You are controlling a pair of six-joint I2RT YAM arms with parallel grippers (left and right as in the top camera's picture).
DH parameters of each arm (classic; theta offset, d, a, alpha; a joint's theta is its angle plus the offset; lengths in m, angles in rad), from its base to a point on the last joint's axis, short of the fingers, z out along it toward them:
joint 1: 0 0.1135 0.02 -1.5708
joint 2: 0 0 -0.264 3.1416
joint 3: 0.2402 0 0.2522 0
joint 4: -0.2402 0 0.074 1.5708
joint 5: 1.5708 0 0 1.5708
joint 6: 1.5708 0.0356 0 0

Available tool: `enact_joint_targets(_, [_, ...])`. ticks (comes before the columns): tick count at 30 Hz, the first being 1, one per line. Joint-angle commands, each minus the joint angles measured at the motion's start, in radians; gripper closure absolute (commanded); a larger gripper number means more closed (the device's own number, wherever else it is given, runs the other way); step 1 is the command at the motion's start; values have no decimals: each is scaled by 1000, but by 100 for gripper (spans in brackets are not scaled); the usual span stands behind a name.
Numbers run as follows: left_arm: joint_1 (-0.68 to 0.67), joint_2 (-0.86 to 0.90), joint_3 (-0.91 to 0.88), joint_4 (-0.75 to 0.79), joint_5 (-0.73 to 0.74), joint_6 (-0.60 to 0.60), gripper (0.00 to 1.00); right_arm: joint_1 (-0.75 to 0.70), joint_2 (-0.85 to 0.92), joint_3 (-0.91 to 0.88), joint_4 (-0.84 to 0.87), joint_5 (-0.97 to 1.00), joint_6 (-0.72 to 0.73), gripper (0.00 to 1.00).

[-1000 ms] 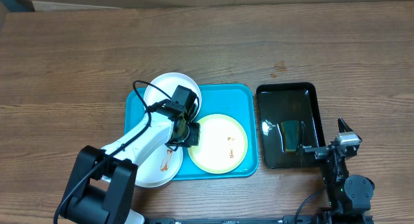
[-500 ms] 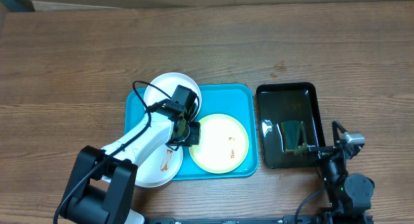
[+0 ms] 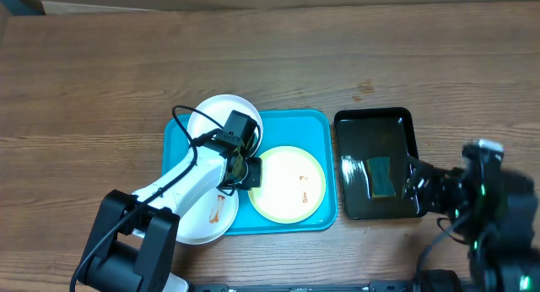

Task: Clean dirty plates on tray and stack at the side
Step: 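Reach the right gripper into the black tray and grasp the sponge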

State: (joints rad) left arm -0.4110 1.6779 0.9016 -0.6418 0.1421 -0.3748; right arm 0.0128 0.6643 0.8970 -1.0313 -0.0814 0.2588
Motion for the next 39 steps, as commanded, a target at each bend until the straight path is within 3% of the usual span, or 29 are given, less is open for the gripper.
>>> enact_joint_targets(1, [-5, 2, -22, 1, -22, -23, 96, -8, 227, 140, -121, 3, 4, 0])
enact_joint_targets(7, [-5, 2, -24, 11, -22, -23, 96, -8, 600, 216, -233, -56, 6, 0])
enact_joint_targets(12, [-5, 2, -24, 10, -22, -22, 96, 2, 834, 215, -261, -55, 26, 18])
enact_joint_targets(16, [-5, 2, -24, 12, -22, -22, 94, 63, 957, 215, -230, -43, 23, 24])
enact_joint_targets(27, [-5, 2, -25, 8, -22, -22, 90, 152, 993, 151, -117, 85, 85, 23])
enact_joint_targets(35, [-5, 2, -25, 11, -22, -22, 86, 152, 993, 27, 61, 47, 18, 23])
enact_joint_targets(37, [-5, 2, -25, 11, -22, -22, 86, 152, 993, 14, 74, 18, -2, 24])
enact_joint_targets(39, [-5, 2, -25, 11, -22, -22, 86, 152, 993, 3, 76, 11, -1, 35])
